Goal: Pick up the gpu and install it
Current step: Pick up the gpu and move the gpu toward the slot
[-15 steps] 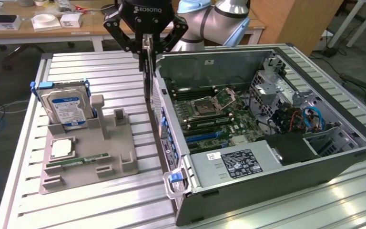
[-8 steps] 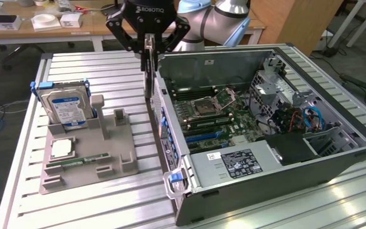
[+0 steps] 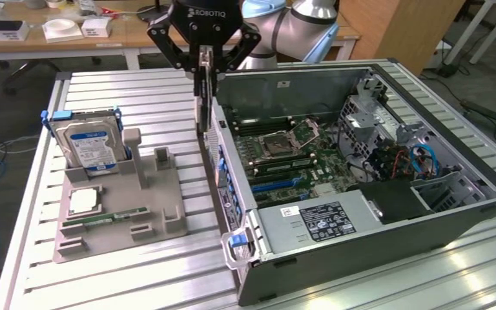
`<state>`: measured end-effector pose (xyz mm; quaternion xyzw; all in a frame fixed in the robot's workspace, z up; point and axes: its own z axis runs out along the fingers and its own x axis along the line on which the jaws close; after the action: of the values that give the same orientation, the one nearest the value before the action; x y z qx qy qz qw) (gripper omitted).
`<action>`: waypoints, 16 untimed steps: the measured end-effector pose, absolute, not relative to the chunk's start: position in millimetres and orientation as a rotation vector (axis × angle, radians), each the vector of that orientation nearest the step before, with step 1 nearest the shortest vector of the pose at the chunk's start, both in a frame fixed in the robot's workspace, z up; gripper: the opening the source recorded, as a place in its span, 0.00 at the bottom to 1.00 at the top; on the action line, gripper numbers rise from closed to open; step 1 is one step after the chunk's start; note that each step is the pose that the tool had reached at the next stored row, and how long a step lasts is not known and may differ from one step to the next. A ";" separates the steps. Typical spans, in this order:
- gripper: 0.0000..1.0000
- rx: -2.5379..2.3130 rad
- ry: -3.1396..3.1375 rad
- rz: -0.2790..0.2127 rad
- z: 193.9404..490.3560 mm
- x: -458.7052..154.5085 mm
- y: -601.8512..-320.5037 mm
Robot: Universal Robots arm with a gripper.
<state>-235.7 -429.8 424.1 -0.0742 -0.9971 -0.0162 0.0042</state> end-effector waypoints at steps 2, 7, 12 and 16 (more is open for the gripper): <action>0.27 -0.241 -3.124 -0.051 424.0 -234.6 -429.8; 0.27 -0.260 -3.122 -0.051 424.0 -231.8 -429.7; 0.27 -0.280 -3.121 -0.051 424.0 -228.5 -429.7; 0.27 -0.295 -3.120 -0.051 424.0 -225.6 -429.8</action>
<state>-225.6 -429.8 424.0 -0.0942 -0.9954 -0.0163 0.0038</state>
